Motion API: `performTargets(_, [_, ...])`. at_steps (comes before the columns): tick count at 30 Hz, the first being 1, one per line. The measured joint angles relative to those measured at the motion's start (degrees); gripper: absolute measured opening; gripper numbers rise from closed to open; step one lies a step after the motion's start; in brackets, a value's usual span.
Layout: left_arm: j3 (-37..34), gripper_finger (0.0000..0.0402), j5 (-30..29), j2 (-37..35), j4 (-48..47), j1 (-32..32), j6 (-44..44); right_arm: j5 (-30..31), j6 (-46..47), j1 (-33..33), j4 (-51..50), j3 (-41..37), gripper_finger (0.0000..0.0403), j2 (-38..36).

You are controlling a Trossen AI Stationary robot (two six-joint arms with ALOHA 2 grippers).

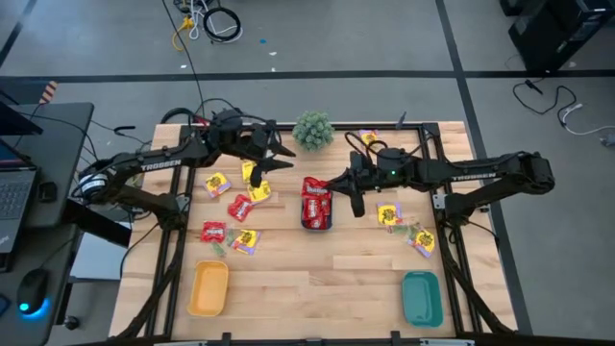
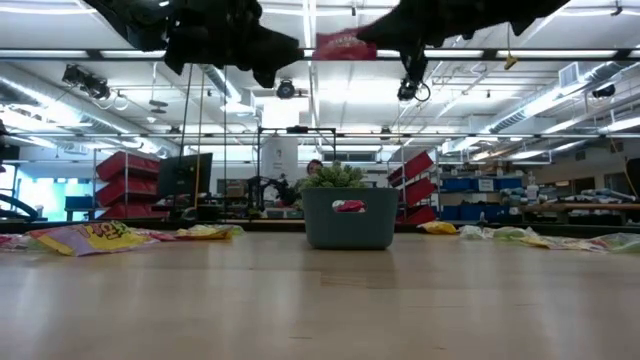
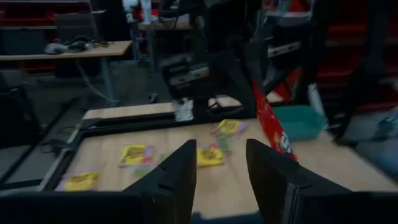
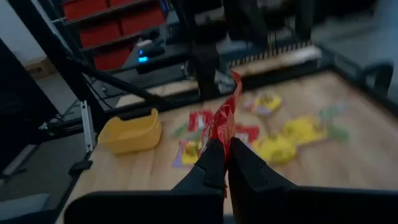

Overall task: Sort candy
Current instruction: Put the red candy pack into the blue bin

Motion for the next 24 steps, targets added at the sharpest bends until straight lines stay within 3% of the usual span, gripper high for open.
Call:
performTargets(7, [0.0,0.0143,-4.0,-3.6,-5.72,-0.01,6.95,0.21,11.24,-0.53,4.62,-8.87,0.0,0.0])
performTargets(15, [-0.02,0.0143,-4.14,-4.1,-7.01,-0.01,7.1,1.66,19.41,-1.97,10.3,-15.63,0.0,2.59])
performTargets(24, [-1.32,0.0143,-7.15,-4.61,-6.98,-0.01,8.74,-6.75,22.04,-4.64,19.45,-15.01,0.0,14.57])
